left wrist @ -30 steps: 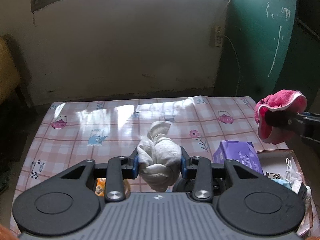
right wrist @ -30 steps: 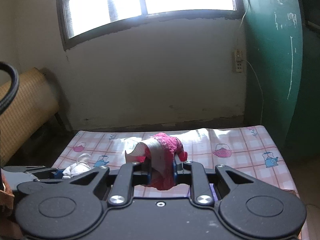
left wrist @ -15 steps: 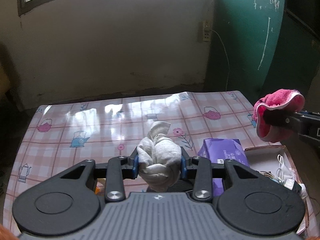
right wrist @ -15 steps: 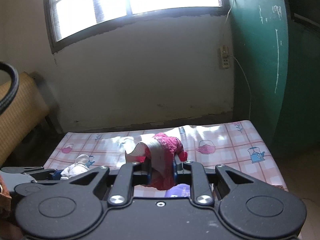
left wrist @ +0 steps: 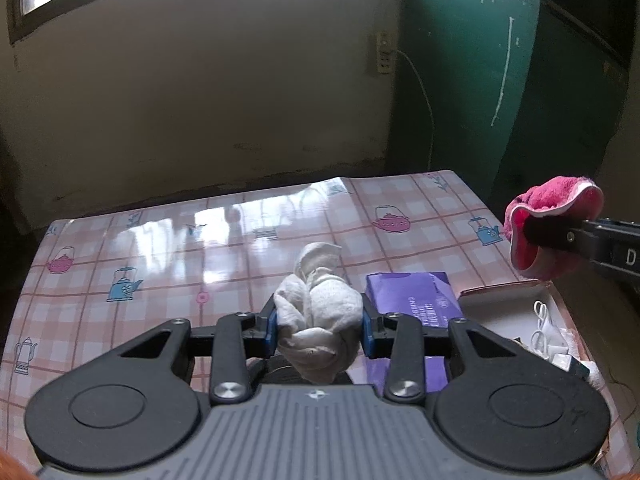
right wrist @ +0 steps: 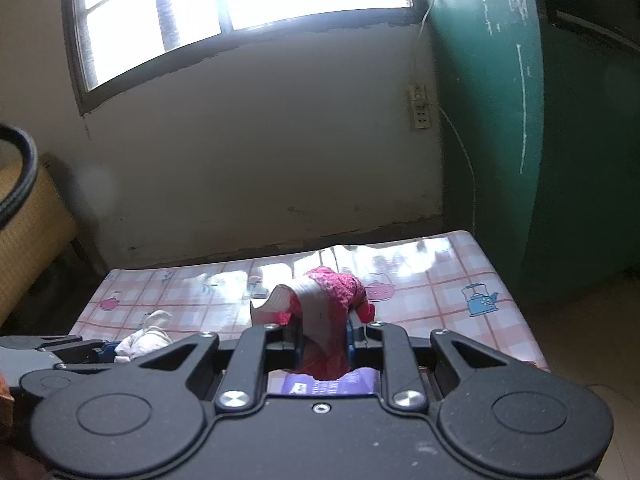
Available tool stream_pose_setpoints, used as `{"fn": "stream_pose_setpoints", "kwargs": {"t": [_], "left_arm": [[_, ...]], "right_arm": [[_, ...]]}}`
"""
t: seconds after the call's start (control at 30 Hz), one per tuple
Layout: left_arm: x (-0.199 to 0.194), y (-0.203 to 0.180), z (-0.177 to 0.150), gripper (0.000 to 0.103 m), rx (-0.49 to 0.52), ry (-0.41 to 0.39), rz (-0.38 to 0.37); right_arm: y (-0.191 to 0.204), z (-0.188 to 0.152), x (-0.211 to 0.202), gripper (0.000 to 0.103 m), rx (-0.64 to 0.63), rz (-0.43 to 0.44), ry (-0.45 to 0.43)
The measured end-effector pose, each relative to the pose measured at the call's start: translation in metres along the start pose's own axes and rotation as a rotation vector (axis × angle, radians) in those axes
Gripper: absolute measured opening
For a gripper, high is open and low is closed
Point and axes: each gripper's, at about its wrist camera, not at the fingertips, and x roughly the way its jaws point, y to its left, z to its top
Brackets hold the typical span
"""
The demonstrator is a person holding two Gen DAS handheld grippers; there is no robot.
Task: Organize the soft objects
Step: 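Carry the white sock and pink cloth to the box lid and release them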
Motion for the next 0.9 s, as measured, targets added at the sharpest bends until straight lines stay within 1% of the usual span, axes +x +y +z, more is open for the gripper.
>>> {"fn": "stream_pose_setpoints", "kwargs": {"t": [0.43,0.9], "left_arm": [[0.014,-0.039,-0.002,0.039,0.046,0.018,-0.047],[0.023,-0.081,-0.009,0.039,0.092,0.031,-0.116]], "right_arm": [[-0.04,-0.008,0.004,0.023,0.041,-0.039,0.011],[-0.079,-0.021,-0.006,0.023,0.081,-0.09,0.022]]}}
